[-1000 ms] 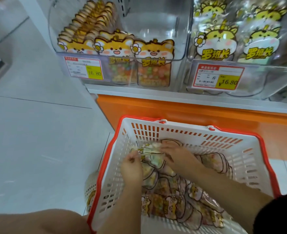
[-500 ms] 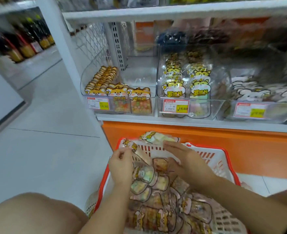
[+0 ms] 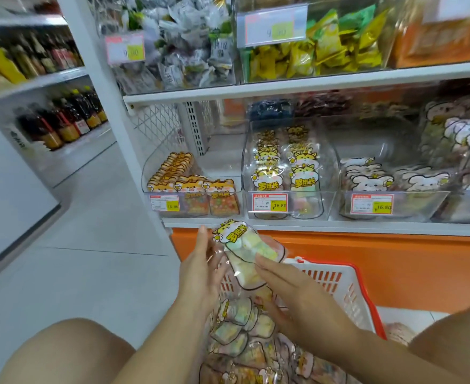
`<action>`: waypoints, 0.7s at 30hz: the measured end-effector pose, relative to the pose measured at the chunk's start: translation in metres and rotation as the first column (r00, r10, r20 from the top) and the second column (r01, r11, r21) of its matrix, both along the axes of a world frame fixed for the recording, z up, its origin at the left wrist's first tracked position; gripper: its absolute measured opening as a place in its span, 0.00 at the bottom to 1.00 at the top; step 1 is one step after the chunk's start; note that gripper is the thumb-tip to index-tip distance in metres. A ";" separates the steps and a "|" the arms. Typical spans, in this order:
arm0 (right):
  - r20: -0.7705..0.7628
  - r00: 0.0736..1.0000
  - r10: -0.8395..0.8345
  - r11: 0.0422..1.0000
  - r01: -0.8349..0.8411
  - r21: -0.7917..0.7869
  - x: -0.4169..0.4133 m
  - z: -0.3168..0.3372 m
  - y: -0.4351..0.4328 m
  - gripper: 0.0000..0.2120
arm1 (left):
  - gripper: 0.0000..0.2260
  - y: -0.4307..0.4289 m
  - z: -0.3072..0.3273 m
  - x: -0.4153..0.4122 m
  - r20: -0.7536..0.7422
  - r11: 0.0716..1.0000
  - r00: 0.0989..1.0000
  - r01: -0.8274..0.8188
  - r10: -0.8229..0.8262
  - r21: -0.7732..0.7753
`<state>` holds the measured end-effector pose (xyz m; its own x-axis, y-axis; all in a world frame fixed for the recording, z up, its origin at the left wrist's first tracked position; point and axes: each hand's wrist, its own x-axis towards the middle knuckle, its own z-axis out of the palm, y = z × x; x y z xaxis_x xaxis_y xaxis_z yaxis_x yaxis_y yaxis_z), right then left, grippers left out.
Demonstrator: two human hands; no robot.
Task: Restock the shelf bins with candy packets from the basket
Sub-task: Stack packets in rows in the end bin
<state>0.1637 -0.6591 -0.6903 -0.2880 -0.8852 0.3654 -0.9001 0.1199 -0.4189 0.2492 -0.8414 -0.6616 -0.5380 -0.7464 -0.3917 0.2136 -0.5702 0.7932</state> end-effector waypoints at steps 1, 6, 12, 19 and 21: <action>-0.019 1.000 0.003 1.000 -0.003 -0.014 -0.001 0.000 -0.001 0.27 | 0.19 -0.001 0.002 -0.001 0.008 1.000 1.000 0.004 -0.004 -0.019; -0.010 0.998 0.066 0.995 -0.065 0.071 -0.004 0.006 0.002 0.23 | 0.06 -0.001 0.013 -0.011 0.101 0.989 0.994 -0.024 0.039 -0.149; 0.351 0.923 -0.156 0.964 0.219 -0.150 -0.027 0.044 0.001 0.07 | 0.09 -0.002 0.024 -0.014 0.178 0.892 0.981 0.149 -0.079 -0.426; 0.891 0.453 -0.026 0.999 -0.018 0.038 -0.072 0.074 0.014 0.38 | 0.05 0.025 0.051 -0.022 0.360 0.606 0.849 0.529 -0.388 -0.594; 0.863 0.506 0.013 0.993 -0.110 0.050 -0.070 0.077 0.014 0.32 | 0.05 0.031 0.057 -0.025 0.360 0.555 0.833 0.550 -0.421 -0.624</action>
<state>0.0934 -0.6449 -0.6133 -0.3606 -0.9264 -0.1087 -0.1098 0.1578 -0.9813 0.2242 -0.8103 -0.6051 -0.8834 -0.4686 0.0006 -0.0856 0.1627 0.9830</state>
